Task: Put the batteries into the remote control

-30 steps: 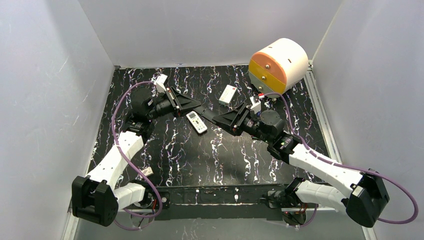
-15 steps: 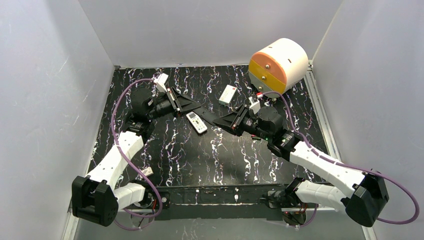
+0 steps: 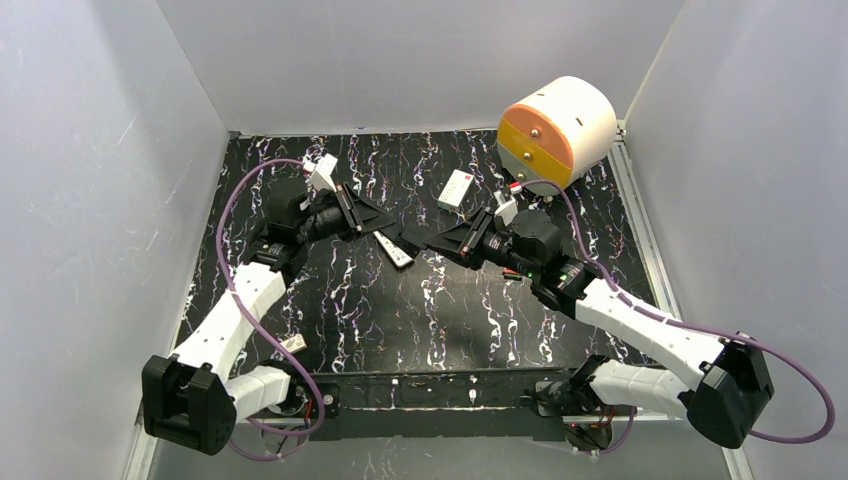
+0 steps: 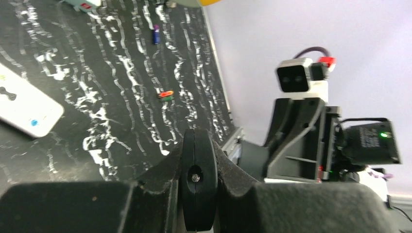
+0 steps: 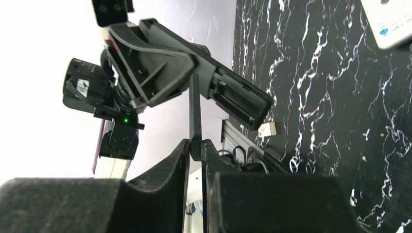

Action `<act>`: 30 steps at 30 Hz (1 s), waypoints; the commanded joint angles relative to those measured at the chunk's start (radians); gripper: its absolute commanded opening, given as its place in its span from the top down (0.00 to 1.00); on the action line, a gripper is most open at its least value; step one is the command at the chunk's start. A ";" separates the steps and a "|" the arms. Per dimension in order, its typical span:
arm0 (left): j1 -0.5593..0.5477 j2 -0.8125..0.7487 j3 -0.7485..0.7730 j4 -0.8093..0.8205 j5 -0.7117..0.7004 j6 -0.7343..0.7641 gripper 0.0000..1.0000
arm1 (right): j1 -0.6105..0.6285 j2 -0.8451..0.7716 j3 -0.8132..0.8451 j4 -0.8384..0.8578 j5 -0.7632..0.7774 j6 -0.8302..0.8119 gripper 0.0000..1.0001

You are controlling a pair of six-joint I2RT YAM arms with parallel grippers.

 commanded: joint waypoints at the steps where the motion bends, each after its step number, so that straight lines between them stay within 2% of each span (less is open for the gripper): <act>1: 0.004 -0.051 0.038 -0.170 -0.100 0.169 1.00 | -0.002 -0.047 -0.021 0.087 0.078 -0.063 0.99; 6: 0.004 -0.083 0.011 -0.220 -0.134 0.234 1.00 | -0.006 -0.070 -0.059 -0.046 0.200 -0.082 0.99; 10: 0.004 -0.115 -0.019 -0.198 -0.052 0.269 1.00 | -0.013 -0.045 -0.126 -0.162 0.279 -0.055 0.99; 14: 0.004 -0.124 0.014 -0.265 0.058 0.331 1.00 | -0.021 0.014 -0.197 -0.098 0.266 -0.061 0.99; 19: 0.005 -0.156 0.003 -0.281 0.109 0.351 1.00 | -0.032 0.084 -0.291 0.026 0.248 -0.066 0.99; 26: 0.004 -0.158 -0.014 -0.236 0.159 0.311 1.00 | -0.035 0.155 -0.337 -0.014 0.259 -0.075 0.98; 28: 0.004 -0.154 -0.016 -0.223 0.180 0.301 1.00 | -0.035 0.162 -0.336 -0.040 0.255 -0.069 0.89; 30: 0.004 -0.151 -0.017 -0.214 0.198 0.297 1.00 | -0.035 0.157 -0.324 -0.071 0.263 -0.074 0.76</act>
